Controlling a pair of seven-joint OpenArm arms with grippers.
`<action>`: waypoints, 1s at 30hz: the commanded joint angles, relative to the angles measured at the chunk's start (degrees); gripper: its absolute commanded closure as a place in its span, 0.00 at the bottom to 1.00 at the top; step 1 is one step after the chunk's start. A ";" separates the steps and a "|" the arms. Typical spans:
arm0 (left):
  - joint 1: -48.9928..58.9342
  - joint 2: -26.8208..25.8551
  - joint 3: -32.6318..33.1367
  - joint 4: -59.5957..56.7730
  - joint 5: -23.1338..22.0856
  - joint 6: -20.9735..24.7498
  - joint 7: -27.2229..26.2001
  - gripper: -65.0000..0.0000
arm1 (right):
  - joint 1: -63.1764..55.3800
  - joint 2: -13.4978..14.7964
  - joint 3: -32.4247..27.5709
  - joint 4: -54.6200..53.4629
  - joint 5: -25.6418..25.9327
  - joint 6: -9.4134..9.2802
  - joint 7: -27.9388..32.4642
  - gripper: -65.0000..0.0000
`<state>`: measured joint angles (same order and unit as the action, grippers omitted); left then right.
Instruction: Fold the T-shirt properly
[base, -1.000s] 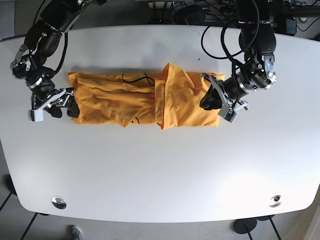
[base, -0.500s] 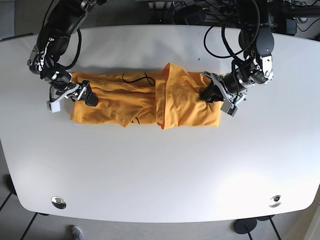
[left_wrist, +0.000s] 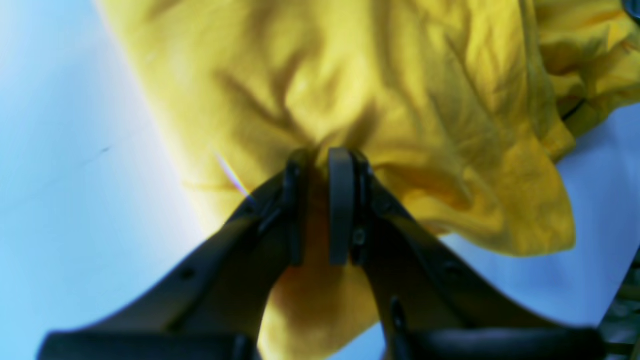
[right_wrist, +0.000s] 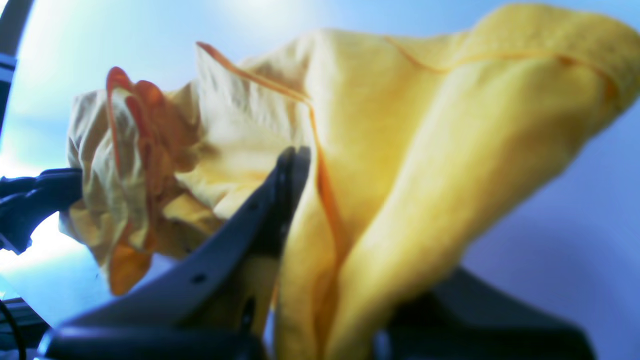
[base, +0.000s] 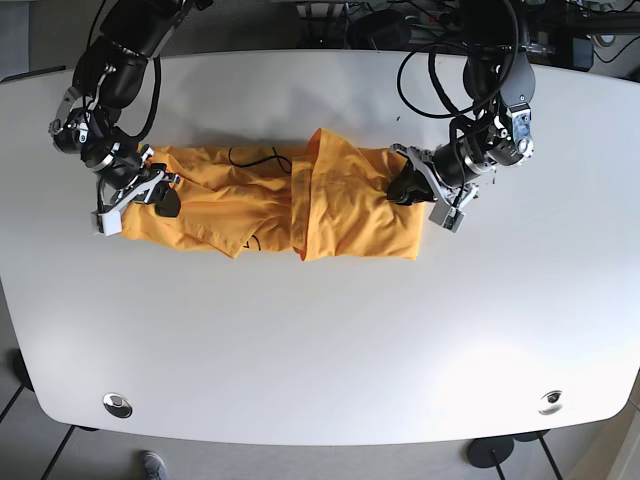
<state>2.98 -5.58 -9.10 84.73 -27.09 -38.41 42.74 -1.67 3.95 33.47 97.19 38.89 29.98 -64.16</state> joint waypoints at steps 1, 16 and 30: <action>-0.65 -0.09 0.00 -0.99 -1.17 -0.14 -0.94 0.92 | 0.22 -0.38 -2.05 7.74 2.03 -0.48 -0.15 0.97; -1.88 2.20 0.00 -5.21 -1.44 1.62 -0.94 0.92 | 1.72 -12.95 -33.96 7.03 -6.67 -1.19 9.88 0.97; -3.47 2.29 0.00 -5.12 -1.52 1.62 -0.94 0.92 | 9.54 -12.95 -44.77 -8.88 -18.98 -4.79 18.67 0.26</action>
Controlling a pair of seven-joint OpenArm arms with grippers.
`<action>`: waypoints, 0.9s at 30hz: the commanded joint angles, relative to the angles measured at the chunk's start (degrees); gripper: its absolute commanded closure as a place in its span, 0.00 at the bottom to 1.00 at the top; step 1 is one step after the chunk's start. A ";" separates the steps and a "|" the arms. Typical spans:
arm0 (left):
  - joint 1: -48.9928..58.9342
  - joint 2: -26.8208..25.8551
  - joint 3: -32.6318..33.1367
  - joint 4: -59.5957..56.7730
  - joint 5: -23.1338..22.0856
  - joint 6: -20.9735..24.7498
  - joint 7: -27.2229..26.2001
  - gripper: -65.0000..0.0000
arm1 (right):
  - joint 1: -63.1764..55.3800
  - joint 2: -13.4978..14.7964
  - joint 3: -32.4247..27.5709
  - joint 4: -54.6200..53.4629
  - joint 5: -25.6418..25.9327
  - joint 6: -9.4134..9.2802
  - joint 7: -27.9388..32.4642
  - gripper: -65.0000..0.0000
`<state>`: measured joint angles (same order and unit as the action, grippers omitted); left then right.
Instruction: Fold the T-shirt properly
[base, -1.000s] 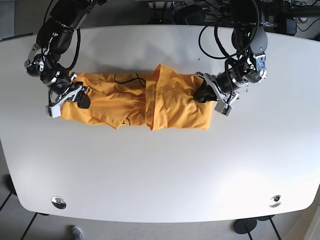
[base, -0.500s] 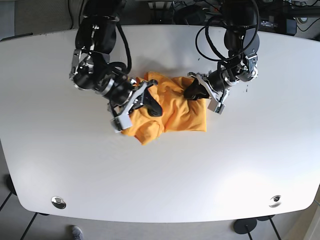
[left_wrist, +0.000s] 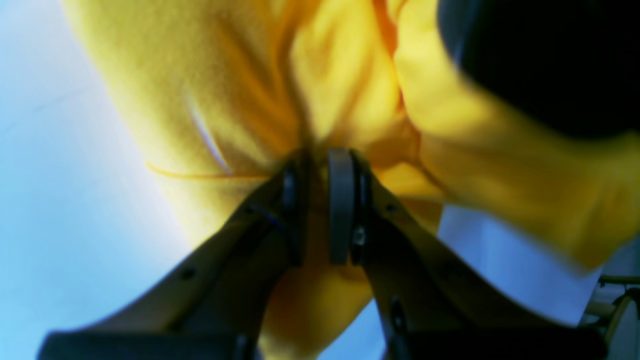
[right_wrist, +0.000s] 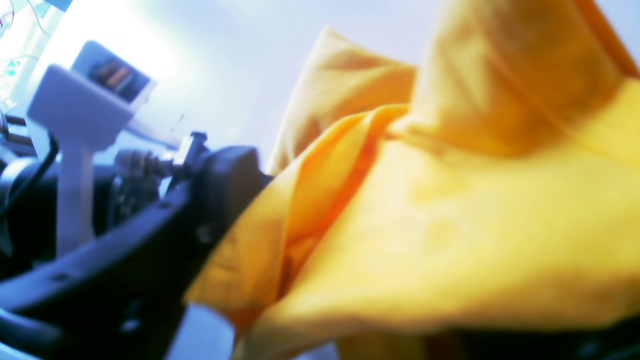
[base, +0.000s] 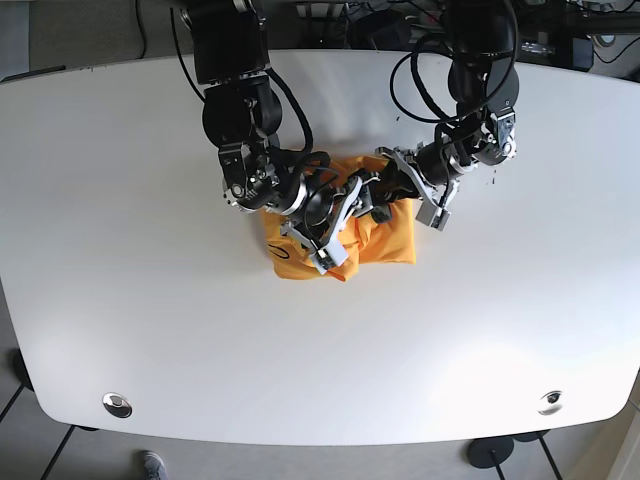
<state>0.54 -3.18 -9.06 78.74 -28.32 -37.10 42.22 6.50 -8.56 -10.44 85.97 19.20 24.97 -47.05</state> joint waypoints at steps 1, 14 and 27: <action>-1.46 -0.12 -0.22 0.95 -0.39 0.31 -0.41 0.92 | 1.37 -0.44 -1.83 3.39 0.71 0.22 1.55 0.19; 1.18 -7.68 -17.01 8.86 -11.38 0.49 -0.41 0.92 | 7.34 -0.44 -8.77 5.76 0.80 0.22 -3.55 0.17; 8.74 -16.38 -13.23 18.45 -11.20 0.49 -0.77 0.91 | 5.85 2.27 -3.94 4.44 9.41 0.22 0.50 0.63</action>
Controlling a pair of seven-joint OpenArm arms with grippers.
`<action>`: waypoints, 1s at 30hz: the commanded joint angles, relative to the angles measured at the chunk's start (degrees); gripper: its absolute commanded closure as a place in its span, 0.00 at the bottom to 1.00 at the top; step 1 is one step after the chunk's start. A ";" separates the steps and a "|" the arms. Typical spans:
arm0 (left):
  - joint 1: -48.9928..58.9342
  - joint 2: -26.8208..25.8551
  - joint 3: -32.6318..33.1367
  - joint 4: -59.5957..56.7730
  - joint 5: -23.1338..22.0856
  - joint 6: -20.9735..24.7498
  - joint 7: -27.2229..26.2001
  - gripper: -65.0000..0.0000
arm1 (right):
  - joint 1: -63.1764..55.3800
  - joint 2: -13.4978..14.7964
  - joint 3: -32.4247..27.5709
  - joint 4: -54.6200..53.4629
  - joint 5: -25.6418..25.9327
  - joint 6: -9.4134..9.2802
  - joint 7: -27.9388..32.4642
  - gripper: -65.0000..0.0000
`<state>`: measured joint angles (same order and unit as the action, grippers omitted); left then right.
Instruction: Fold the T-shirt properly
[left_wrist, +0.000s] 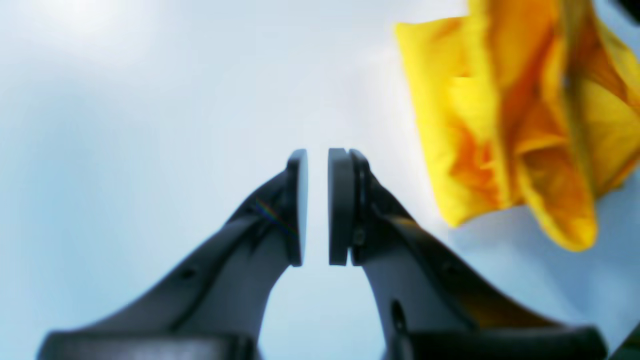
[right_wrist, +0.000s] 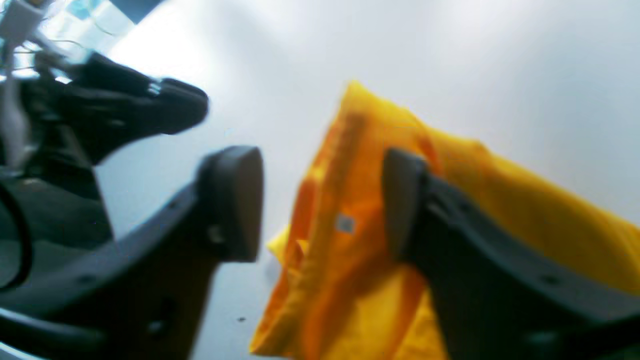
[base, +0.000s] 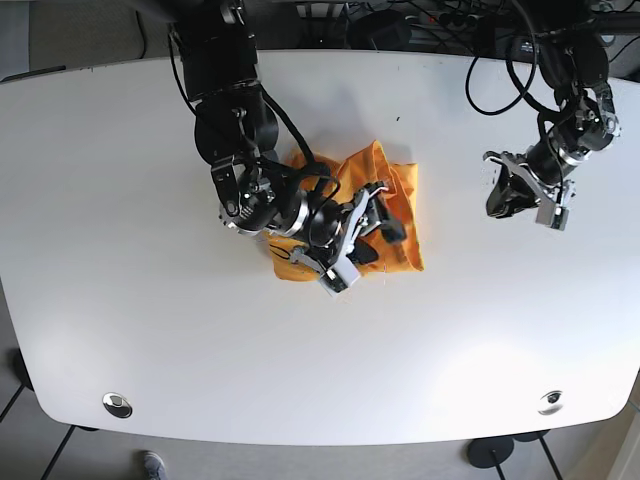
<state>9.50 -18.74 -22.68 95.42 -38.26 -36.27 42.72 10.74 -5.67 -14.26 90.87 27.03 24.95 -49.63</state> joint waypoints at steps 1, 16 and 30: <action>-0.13 -0.73 1.27 2.21 -1.26 -0.34 -1.27 0.91 | 1.87 -0.53 -0.38 -3.00 1.59 0.24 4.83 0.72; -0.31 6.48 9.36 8.63 10.35 -0.43 -1.18 0.91 | 7.59 1.06 -4.33 -12.76 2.29 -7.41 16.62 0.83; -4.44 12.19 25.09 4.67 10.44 9.06 -1.36 0.62 | -12.37 8.88 8.94 5.35 2.20 -6.88 6.77 0.83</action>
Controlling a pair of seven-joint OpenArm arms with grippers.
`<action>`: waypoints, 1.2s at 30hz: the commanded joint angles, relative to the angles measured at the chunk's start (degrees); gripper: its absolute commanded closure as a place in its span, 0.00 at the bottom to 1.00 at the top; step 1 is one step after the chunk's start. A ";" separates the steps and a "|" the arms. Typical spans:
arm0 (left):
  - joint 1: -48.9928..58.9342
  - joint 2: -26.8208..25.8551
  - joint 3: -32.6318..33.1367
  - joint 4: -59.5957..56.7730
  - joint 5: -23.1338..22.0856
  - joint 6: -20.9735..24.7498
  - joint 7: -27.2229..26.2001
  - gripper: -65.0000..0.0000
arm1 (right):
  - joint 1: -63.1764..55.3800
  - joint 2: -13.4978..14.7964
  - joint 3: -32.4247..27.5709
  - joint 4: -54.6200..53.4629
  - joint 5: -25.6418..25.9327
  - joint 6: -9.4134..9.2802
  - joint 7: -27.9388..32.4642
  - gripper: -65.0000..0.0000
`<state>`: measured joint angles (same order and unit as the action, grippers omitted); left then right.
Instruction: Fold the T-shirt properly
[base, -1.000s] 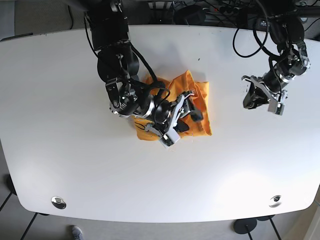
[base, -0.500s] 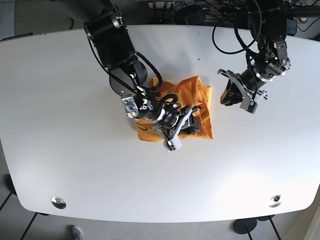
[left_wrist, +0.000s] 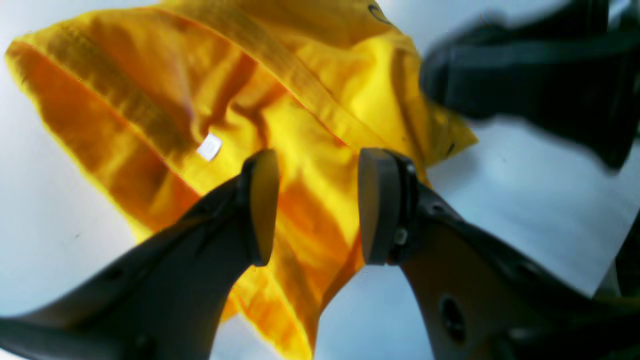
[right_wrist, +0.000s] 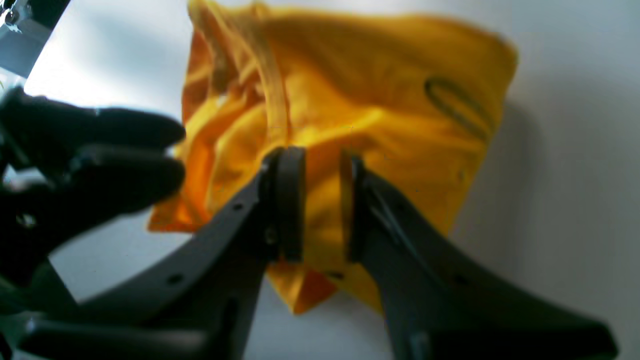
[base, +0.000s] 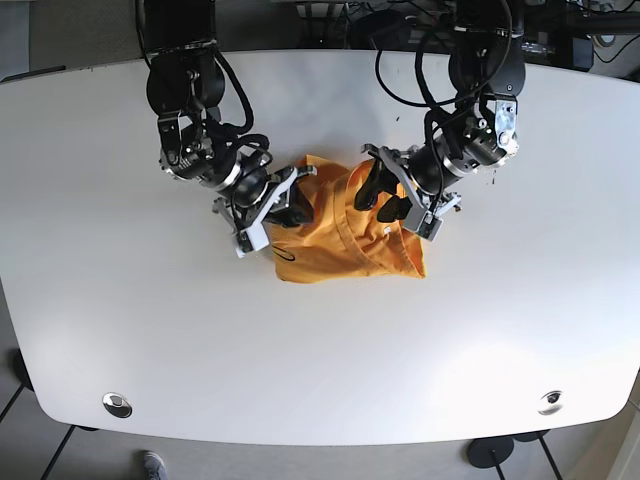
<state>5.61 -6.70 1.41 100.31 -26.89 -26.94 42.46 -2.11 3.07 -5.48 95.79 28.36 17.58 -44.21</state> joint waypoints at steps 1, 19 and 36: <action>-0.73 0.15 2.24 -1.81 -0.93 -0.27 -1.09 0.62 | 0.04 0.14 0.07 -1.15 0.70 0.48 1.52 0.83; -7.23 -10.05 -6.38 -7.78 -1.19 -0.45 -0.65 0.62 | -1.89 5.06 0.07 -1.59 0.96 3.30 8.03 0.83; -1.96 -4.77 -1.45 -1.63 -0.93 -0.01 -0.83 0.84 | 26.15 3.39 -2.39 -33.77 0.34 3.73 17.61 0.83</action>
<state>4.32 -10.98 0.36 97.86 -27.07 -27.00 42.76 22.55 6.55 -8.34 60.90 27.83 20.75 -27.24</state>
